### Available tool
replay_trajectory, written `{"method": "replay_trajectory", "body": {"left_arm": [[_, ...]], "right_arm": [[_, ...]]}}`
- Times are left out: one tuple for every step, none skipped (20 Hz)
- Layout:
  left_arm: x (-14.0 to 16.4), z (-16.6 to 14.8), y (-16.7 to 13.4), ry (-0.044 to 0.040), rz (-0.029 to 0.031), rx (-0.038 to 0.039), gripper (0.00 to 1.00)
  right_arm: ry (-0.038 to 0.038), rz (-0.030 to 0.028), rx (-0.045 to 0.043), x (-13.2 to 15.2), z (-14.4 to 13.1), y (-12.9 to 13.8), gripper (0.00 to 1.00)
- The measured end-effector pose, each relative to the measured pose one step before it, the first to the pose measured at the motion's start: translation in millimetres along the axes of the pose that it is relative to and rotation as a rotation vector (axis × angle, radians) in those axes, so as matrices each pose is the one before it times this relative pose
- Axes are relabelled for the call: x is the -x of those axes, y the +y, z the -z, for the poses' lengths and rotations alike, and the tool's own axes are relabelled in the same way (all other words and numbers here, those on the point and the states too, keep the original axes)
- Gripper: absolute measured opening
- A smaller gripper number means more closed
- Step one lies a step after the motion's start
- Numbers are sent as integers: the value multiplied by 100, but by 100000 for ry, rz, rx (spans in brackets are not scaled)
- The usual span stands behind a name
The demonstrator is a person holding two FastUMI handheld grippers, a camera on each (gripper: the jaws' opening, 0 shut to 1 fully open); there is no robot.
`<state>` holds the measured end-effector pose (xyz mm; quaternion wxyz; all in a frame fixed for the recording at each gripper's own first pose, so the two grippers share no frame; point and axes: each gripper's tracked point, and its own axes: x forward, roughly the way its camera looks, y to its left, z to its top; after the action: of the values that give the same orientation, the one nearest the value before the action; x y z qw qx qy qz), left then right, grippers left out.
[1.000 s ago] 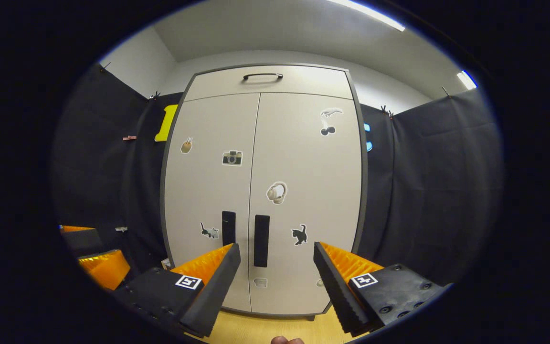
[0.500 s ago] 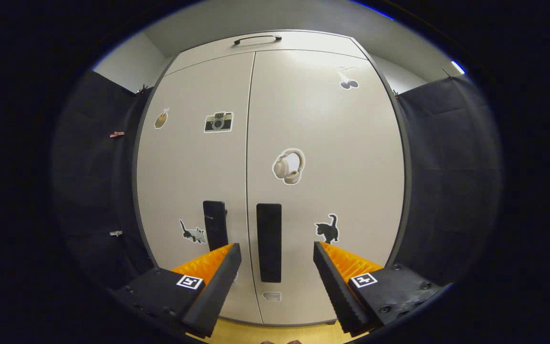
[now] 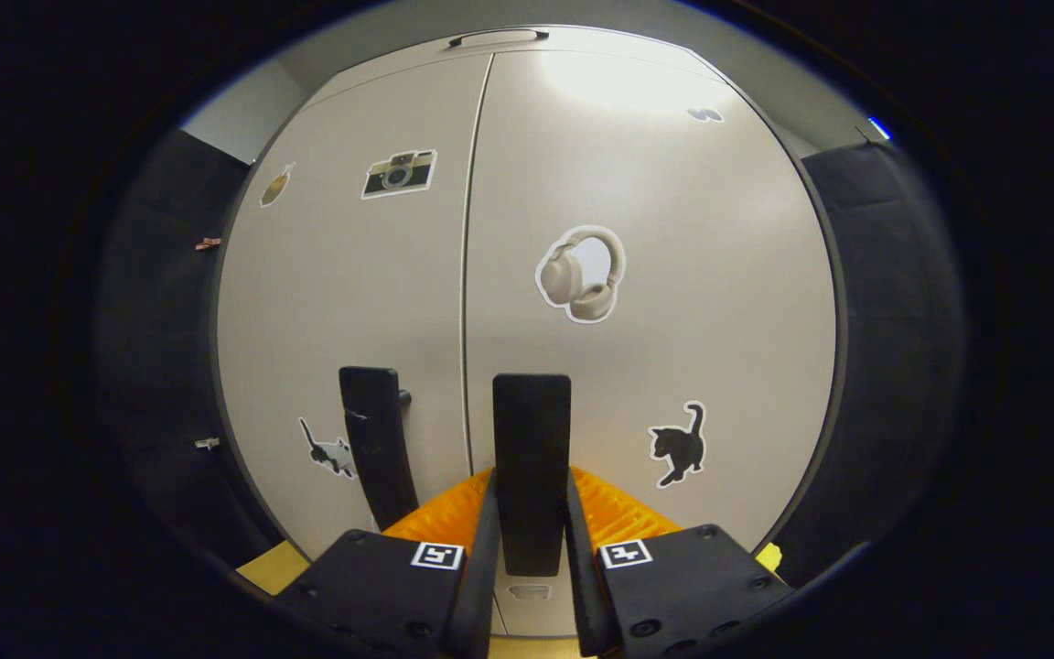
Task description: Open the right door of the double-door shoe cabinet with the right hand, and open the left door with the left hand.
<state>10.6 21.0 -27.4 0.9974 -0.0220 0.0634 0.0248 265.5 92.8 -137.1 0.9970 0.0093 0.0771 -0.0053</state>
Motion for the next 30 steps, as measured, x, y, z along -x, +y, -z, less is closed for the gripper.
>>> {"method": "replay_trajectory", "body": {"left_arm": [[-88,8,88,83,-211,412,95],[5,29,46,93,-12,374,95],[40,-57,38,-60,-171,245,95],[54,-43,68,-115,-145,46,95],[221,38,88,-145,-400,-62,95],[83,-37,62,47,-245,-25,95],[82,47,-38,162,-200,64,95],[203,53,-21,161,20,10,95],[126,-54,42,166,-332,-16,95],[275,37,-46,4,-266,-21,95],[235,-145,45,-227,-418,39,95],[255,-243,50,-426,-297,58,95],[247,-138,-28,-491,-346,-121,95],[251,-124,14,-73,-441,-363,95],[396,11,-76,-130,-236,-480,95],[153,-172,31,-169,-465,-577,95],[325,-18,-23,-364,-609,-377,95],[169,-117,-133,-114,-536,-16,95],[381,85,-206,-122,-143,315,95],[365,-5,-184,30,16,248,95],[259,-91,-233,-21,28,-26,95],[303,-103,-314,-229,18,-400,95],[219,-143,-301,-209,-109,-662,95],[209,-111,-263,-296,17,-618,95],[186,-133,-360,-198,119,-280,95],[179,-115,-346,-174,175,22,95],[170,-111,-307,-180,20,279,95],[249,-4,-303,-48,88,311,95],[124,-38,-327,51,123,208,95],[197,95,-355,171,189,10,95]], "right_arm": [[2649,1325,1962,-77,662,20,40],[570,603,1463,459,140,-142,40],[-914,40,-1504,-917,-164,110,36],[1899,27,-2120,789,328,-101,35],[-891,-703,-937,-550,-222,97,30],[1483,-32,-1560,523,-9,-75,29],[-774,311,677,-201,-167,-18,24],[233,614,498,36,72,-92,23],[432,147,-2164,-87,20,70,23],[2074,-919,-2659,86,176,-6,23],[684,-803,-1051,-411,31,-46,23],[-742,141,1936,489,-209,-33,16],[-482,-12,2045,93,-91,-9,16],[165,-306,-74,366,98,-32,16],[-173,-786,-1436,44,-118,-2,12],[3,-1228,-742,502,-77,14,12],[134,-1478,88,360,-67,25,12],[-487,-1330,345,550,-168,-70,11],[4,-1256,68,515,-88,-159,12],[-795,-1287,-744,475,-232,-15,11],[-108,-1225,-629,595,-143,-43,11],[-159,-935,711,452,-93,-228,11],[-730,-737,814,526,-199,-78,11],[-36,-1106,-143,134,171,-220,11],[271,-1285,-878,466,21,-63,11],[-82,-1229,-390,343,-33,-63,11],[-605,-934,-80,415,-193,-209,11],[-389,-661,147,362,-138,-160,11],[-72,-506,-448,309,77,-171,11],[-32,-46,-939,298,-76,-148,11]]}}
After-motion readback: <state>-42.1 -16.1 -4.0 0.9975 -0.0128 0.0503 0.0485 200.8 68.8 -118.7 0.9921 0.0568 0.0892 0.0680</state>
